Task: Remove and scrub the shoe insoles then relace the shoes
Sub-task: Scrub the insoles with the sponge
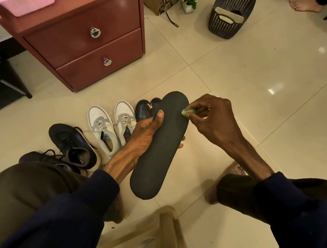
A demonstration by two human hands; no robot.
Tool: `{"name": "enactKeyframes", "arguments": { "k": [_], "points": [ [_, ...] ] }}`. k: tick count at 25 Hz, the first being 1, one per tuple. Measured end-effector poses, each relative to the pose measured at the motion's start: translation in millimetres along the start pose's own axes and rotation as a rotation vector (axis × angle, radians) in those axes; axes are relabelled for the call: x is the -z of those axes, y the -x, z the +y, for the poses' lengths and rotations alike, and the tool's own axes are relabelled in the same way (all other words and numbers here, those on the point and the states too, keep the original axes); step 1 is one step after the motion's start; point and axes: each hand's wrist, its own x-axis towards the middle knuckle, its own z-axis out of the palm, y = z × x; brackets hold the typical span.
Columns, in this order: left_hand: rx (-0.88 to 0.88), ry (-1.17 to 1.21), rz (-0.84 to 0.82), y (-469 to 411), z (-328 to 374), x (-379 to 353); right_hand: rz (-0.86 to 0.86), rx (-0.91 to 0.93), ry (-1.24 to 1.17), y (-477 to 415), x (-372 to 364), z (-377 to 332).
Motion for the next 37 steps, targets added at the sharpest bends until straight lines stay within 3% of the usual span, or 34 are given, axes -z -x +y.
{"name": "enactKeyframes", "arguments": {
  "k": [3,8,12,18,23,27,28,32,35,37],
  "points": [
    [-0.062,-0.069,0.116,-8.7,-4.1,11.2,-0.221,-0.045,-0.049,6.4,0.6,-10.1],
    [0.027,0.092,-0.036,-13.7,-13.8,7.8,0.101,0.037,0.046,-8.1,4.3,-4.8],
    [-0.031,0.198,0.025,-19.7,-10.3,12.0,-0.077,0.007,0.007,7.5,-10.1,-0.8],
    [-0.080,0.091,0.095,-21.1,-13.1,13.6,0.147,-0.101,-0.193,-2.0,5.1,-5.5],
    [-0.069,0.101,0.094,-20.8,-13.6,11.6,-0.004,-0.048,-0.172,-3.2,-6.7,-14.0],
    [-0.023,0.230,0.162,-24.4,-13.1,17.6,-0.349,0.005,-0.033,9.1,-3.8,-19.5],
    [-0.022,0.253,0.167,-25.1,-13.0,18.6,-0.361,0.034,-0.007,11.8,-5.2,-21.8],
    [-0.004,0.226,0.072,-20.5,-11.5,10.1,-0.095,0.083,-0.060,7.6,-7.3,-22.4],
    [0.084,0.080,-0.009,-13.0,-10.5,0.0,-0.046,0.106,-0.068,14.1,-17.9,-25.3],
    [0.164,0.108,-0.082,-8.1,-4.9,-4.3,-0.019,0.142,-0.062,21.1,-24.4,-34.2]
  ]
}}
